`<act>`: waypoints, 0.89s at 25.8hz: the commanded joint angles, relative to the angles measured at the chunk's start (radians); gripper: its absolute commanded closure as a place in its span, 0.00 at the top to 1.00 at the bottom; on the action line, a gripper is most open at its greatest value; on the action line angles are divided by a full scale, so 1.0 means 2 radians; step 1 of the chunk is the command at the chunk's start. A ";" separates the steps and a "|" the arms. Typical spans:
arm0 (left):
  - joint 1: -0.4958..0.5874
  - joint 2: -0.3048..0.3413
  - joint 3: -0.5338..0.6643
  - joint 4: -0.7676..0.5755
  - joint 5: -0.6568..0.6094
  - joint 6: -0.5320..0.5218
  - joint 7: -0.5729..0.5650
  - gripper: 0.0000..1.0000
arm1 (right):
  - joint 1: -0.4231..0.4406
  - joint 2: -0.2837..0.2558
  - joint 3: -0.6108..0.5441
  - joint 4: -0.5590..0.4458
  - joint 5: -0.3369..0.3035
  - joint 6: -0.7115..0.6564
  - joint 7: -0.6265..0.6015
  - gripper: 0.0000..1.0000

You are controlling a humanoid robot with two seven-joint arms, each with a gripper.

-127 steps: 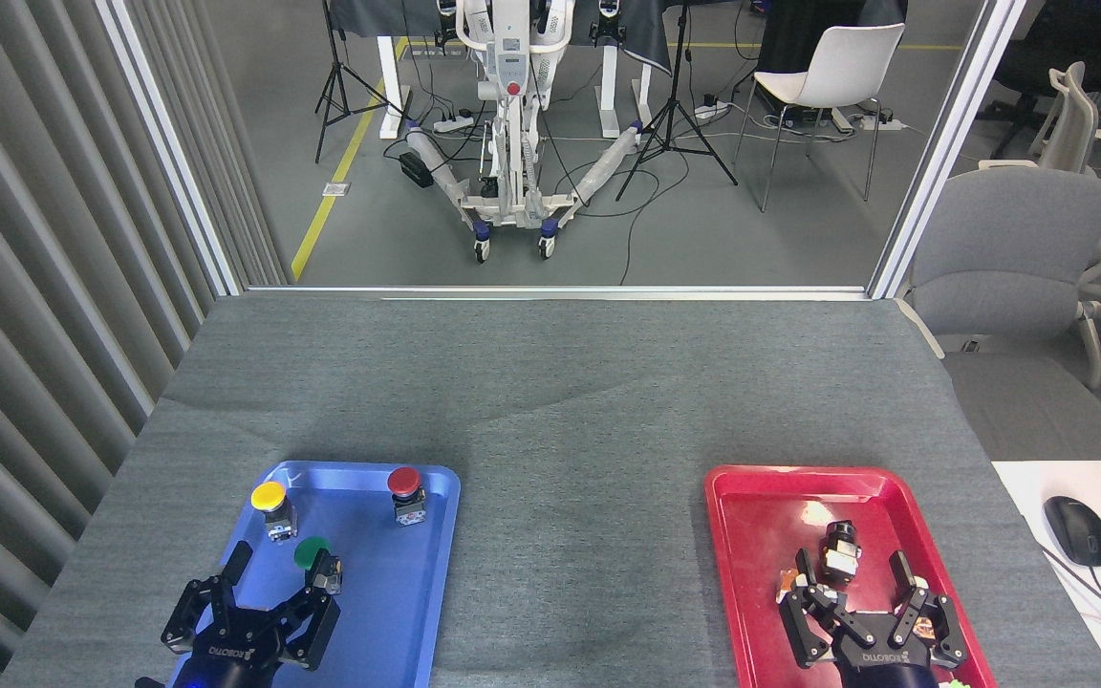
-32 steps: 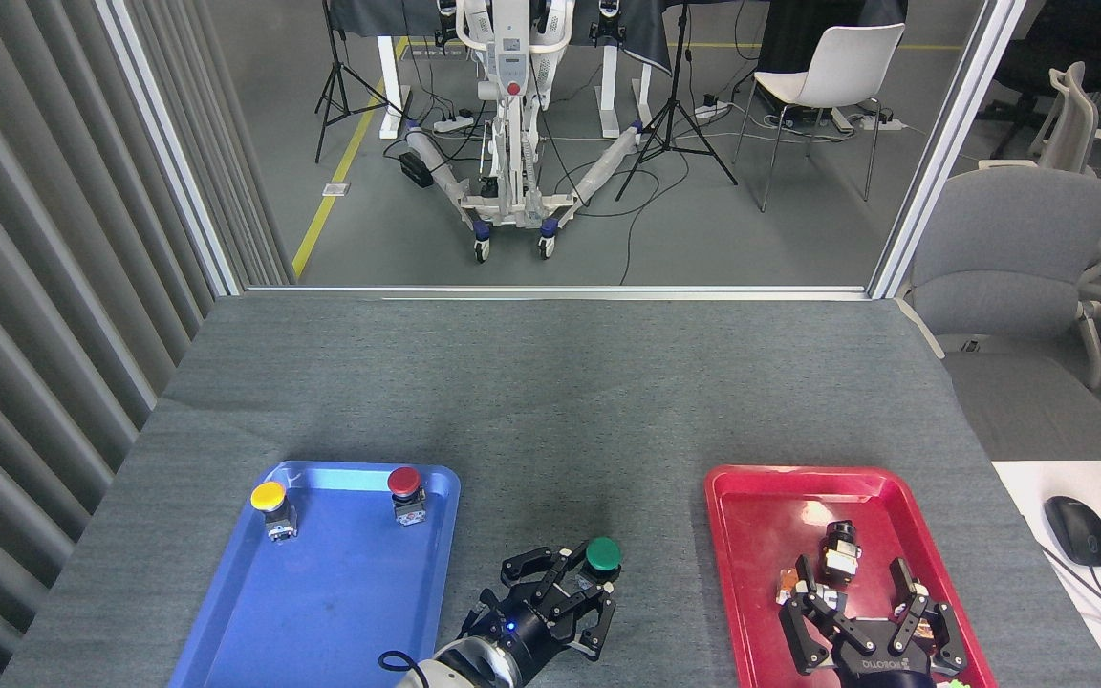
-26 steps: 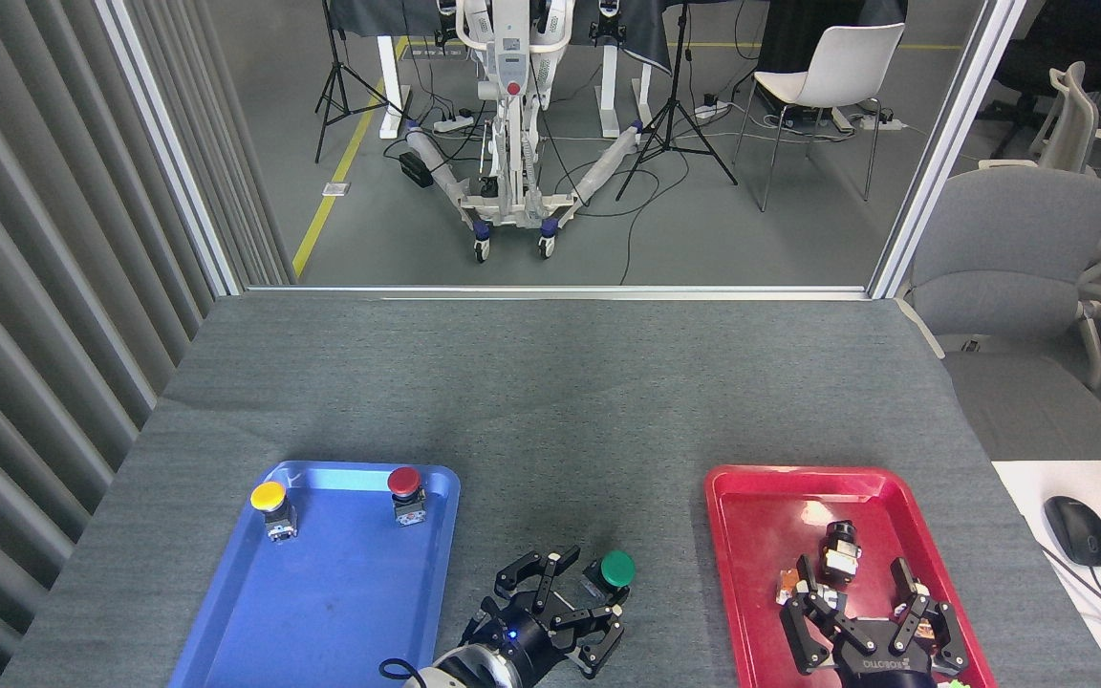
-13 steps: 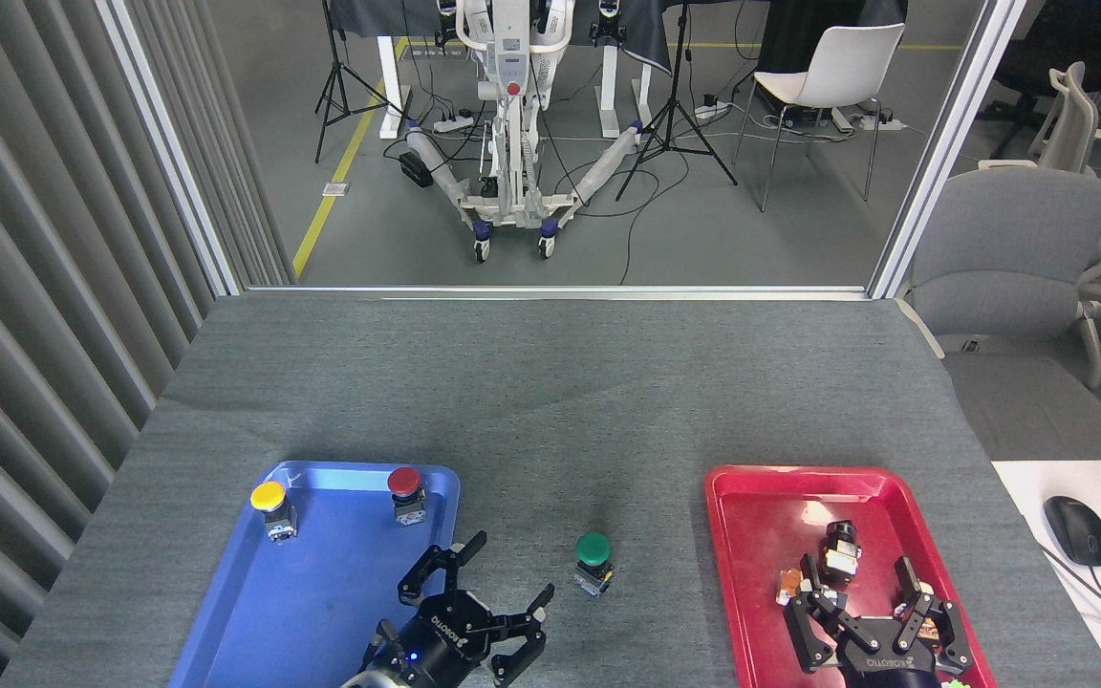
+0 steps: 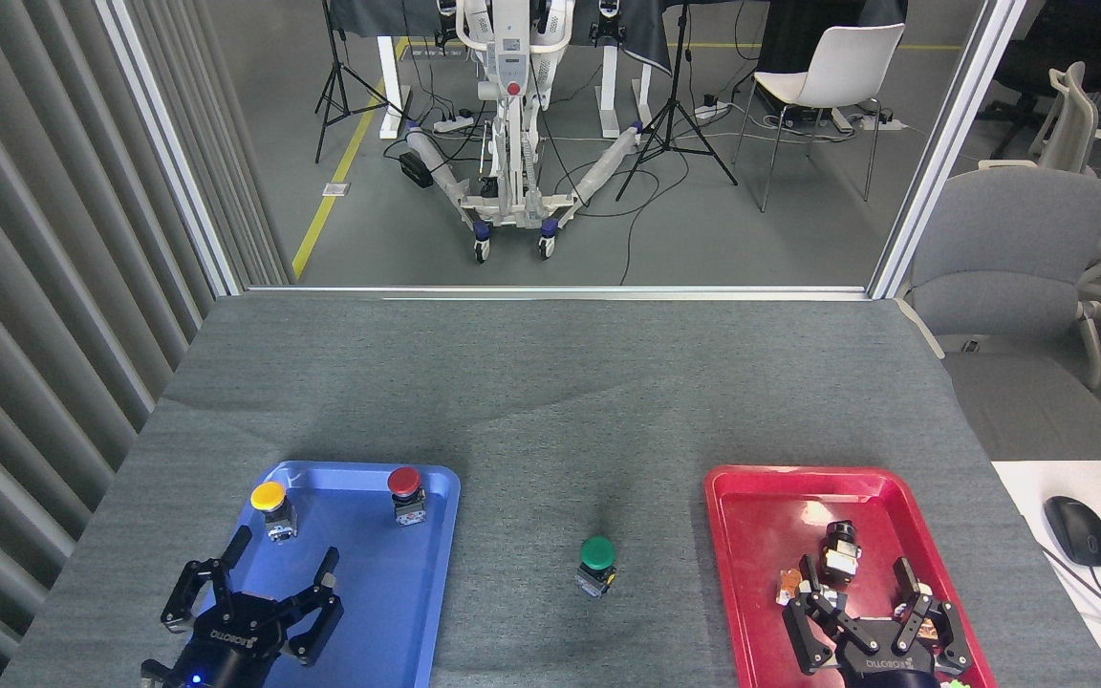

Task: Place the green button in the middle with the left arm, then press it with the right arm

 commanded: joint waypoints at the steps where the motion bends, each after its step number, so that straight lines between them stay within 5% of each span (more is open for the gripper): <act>1: 0.001 0.000 0.041 0.000 0.038 0.000 -0.001 1.00 | 0.000 0.000 0.000 0.000 0.000 0.001 0.002 1.00; 23: 0.007 0.003 0.048 0.024 0.058 -0.007 -0.023 1.00 | -0.001 -0.002 0.000 0.001 -0.001 0.000 0.002 1.00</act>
